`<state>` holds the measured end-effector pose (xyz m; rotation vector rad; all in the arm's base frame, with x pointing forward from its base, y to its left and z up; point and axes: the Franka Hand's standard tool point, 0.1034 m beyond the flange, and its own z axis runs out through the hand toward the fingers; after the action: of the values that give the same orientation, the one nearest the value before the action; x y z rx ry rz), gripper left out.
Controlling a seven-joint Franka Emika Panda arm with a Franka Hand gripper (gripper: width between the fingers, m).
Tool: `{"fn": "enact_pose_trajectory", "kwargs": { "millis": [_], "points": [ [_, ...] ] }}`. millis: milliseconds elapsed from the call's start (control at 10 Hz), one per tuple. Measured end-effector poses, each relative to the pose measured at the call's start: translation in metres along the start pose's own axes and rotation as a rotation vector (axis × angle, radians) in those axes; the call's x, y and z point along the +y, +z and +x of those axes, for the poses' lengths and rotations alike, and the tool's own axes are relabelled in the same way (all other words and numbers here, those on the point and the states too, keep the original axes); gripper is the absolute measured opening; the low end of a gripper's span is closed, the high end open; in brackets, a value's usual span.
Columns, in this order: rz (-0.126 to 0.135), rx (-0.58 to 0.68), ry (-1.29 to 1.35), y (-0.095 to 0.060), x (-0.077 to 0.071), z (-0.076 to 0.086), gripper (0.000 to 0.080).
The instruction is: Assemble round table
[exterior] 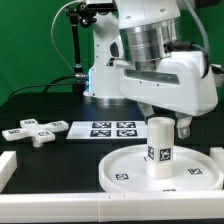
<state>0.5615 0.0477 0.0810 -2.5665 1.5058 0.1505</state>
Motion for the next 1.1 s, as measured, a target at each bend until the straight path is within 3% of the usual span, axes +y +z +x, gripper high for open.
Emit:
{"fn": "enact_pose_trajectory", "kwargs": {
  "millis": [600, 800, 900, 1100],
  "points": [
    [-0.001, 0.002, -0.108, 0.001, 0.005, -0.012, 0.0649],
    [-0.01, -0.004, -0.245, -0.005, 0.023, -0.02, 0.0649],
    [-0.01, -0.006, -0.324, -0.01, 0.034, -0.016, 0.0649],
    [0.018, -0.01, -0.376, -0.015, 0.064, 0.004, 0.0649]
  ]
}}
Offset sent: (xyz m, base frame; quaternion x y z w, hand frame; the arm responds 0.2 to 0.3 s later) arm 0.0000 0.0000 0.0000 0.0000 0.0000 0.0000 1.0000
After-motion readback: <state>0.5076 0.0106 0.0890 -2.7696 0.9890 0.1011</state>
